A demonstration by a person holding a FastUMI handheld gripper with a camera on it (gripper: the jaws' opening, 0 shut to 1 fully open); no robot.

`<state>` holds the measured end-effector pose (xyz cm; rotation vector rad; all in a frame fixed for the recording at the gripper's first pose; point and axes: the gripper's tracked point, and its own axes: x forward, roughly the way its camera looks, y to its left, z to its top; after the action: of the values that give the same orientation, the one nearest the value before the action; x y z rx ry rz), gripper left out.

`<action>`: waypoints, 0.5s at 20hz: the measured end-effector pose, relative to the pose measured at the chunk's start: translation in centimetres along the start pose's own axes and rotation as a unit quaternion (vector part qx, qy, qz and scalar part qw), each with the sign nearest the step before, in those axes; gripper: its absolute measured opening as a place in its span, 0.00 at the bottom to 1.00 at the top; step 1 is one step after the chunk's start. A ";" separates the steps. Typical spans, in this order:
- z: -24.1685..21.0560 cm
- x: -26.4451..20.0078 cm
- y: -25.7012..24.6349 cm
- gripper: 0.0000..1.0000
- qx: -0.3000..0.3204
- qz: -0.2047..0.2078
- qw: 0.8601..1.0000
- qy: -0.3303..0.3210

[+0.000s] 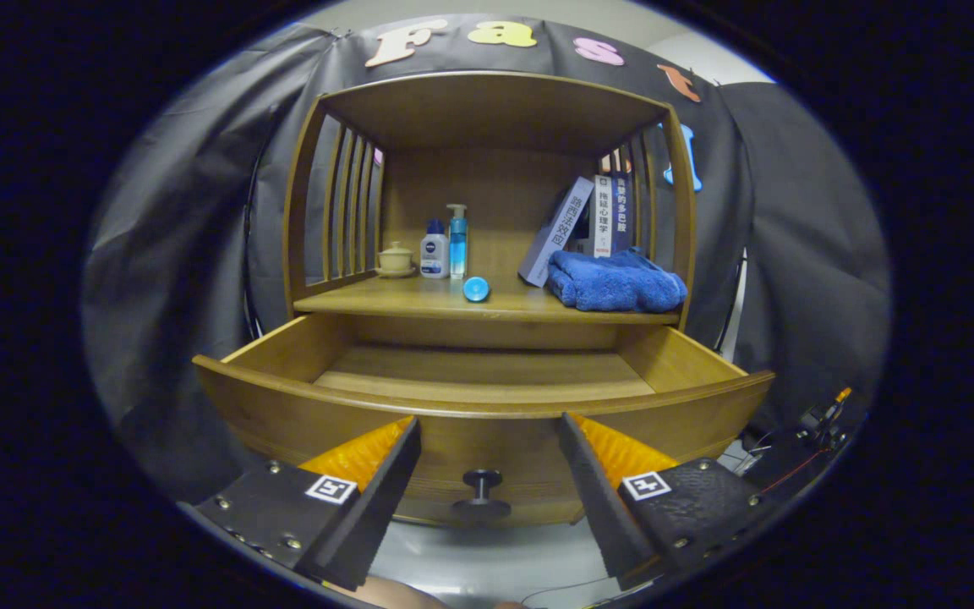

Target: Pull open the drawer, take out the items inside it, and place them on the countertop above the cabinet.

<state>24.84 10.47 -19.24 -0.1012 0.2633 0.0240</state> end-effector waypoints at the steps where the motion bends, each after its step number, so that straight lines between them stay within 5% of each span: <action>1: 0.2 0.0 -0.1 0.99 0.001 0.002 1.000 -0.002; 10: 1.6 4.0 0.4 0.99 -0.005 -0.004 1.000 -0.005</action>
<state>29.08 11.06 -18.82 -0.1125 0.2534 0.0186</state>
